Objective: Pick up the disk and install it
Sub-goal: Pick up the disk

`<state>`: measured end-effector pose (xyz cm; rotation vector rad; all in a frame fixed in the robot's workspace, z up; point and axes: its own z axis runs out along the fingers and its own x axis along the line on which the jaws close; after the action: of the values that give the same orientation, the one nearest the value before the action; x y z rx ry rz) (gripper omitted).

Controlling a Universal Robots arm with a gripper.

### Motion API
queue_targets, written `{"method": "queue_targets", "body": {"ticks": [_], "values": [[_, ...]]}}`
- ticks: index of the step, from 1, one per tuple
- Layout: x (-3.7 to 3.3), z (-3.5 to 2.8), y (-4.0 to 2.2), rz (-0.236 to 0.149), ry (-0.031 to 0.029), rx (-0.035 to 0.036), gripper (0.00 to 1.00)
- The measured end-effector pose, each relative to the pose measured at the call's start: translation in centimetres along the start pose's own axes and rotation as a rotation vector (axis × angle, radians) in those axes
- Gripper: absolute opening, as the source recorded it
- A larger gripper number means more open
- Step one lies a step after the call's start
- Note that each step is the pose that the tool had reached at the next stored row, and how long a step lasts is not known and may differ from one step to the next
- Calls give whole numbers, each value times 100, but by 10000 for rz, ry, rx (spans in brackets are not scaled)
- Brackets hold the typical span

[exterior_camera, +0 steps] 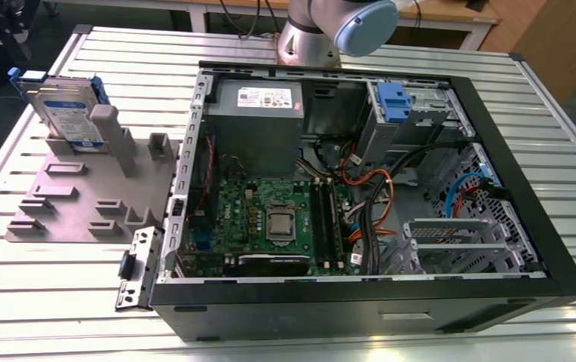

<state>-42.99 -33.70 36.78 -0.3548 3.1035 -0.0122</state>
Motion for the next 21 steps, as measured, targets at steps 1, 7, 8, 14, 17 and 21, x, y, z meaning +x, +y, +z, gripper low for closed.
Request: {"method": "queue_targets", "body": {"ticks": [1,7,8,14,17,21], "values": [[0,0,0,-15,0,0,11],[0,0,0,-108,-1,-1,11],[0,0,0,-122,-1,-2,11],[0,0,0,-189,-1,-3,11],[0,0,0,-204,-2,-3,11],[0,0,0,-207,-2,-4,11]]}}
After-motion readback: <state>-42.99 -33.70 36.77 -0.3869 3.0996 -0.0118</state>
